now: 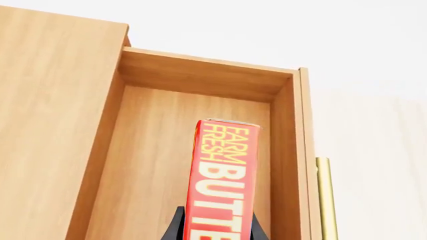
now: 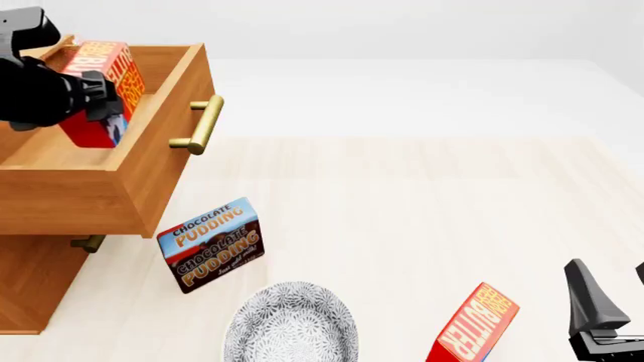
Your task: Put the butter at the front in the top drawer of the cabinet and close it.
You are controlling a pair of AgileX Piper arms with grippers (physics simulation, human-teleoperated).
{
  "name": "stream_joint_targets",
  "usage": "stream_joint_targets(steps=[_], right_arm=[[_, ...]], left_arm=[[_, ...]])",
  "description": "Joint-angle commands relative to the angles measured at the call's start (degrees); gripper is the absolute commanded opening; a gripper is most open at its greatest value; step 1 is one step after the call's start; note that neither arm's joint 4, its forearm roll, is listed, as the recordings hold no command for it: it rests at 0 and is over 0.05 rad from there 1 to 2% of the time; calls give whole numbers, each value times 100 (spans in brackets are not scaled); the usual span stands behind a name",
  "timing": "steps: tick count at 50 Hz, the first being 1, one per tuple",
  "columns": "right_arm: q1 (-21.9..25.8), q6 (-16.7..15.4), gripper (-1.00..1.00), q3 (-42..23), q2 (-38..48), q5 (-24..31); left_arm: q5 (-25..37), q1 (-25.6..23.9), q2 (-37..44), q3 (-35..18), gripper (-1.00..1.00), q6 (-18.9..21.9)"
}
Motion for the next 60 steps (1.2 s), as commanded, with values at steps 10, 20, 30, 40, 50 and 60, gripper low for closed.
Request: stream_joint_targets(steps=[10, 20, 30, 40, 50, 60], right_arm=[[0, 1, 100, 4, 2, -8], [-1, 0, 100, 3, 2, -9], [0, 0, 100, 3, 2, -8], [0, 1, 100, 4, 2, -8], [0, 0, 100, 3, 2, -7], [-1, 0, 100, 3, 2, -8]], left_arm=[[-199, 9, 54, 51, -100, 71], [-243, 18, 67, 119, -100, 38], [-283, 22, 103, 167, -100, 30], [-348, -17, 111, 255, -100, -7], [-361, -28, 135, 284, -100, -31], [-350, -47, 141, 287, -100, -38]])
